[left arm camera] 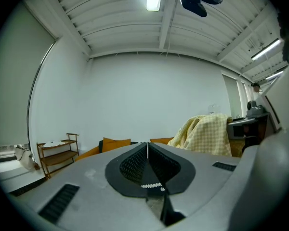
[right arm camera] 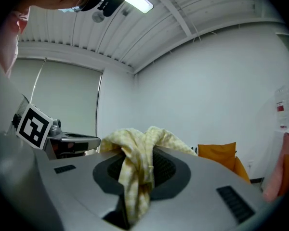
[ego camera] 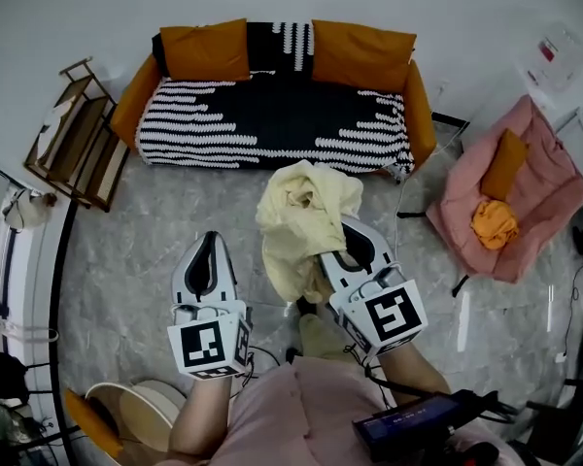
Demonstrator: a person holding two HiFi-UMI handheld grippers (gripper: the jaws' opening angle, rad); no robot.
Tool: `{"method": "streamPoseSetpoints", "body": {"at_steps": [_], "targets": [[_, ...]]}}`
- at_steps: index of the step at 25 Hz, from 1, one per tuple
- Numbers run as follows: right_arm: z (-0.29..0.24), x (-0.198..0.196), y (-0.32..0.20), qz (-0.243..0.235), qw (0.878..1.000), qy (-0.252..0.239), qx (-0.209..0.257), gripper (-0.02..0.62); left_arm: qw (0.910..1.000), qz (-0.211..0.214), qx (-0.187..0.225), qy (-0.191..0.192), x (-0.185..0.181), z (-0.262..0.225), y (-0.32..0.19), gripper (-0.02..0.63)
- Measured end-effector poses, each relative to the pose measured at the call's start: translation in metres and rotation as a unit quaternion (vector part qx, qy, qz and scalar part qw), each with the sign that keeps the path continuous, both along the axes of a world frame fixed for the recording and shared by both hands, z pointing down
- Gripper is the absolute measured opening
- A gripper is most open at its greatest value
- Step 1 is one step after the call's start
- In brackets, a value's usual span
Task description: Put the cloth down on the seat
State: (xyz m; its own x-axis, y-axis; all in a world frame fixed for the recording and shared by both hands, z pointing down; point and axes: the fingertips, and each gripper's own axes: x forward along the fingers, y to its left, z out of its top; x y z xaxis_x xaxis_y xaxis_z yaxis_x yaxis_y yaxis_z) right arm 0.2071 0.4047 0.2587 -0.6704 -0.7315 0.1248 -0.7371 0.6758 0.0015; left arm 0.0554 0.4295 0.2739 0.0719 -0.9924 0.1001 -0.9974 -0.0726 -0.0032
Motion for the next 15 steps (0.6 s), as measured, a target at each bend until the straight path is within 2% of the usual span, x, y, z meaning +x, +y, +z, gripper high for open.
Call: {"method": "streamPoseSetpoints", "body": {"at_steps": [2, 6, 11, 15], "targets": [[0.001, 0.000, -0.019, -0.002, 1.000, 0.002, 0.001, 0.066, 1.0000, -0.001, 0.000, -0.001, 0.001, 0.000, -0.020, 0.021], [0.003, -0.002, -0.027, -0.008, 1.000, 0.004, 0.001, 0.066, 1.0000, -0.001, 0.002, -0.003, 0.002, -0.002, -0.029, 0.021], [0.003, -0.005, -0.110, -0.028, 1.000, -0.002, -0.005, 0.066, 0.9998, -0.014, -0.001, -0.012, 0.004, -0.008, -0.108, 0.021], [-0.002, -0.011, -0.144, -0.037, 0.999, -0.005, 0.003, 0.066, 0.9995, -0.025, 0.008, -0.019, -0.002, -0.017, -0.135, 0.021]]}}
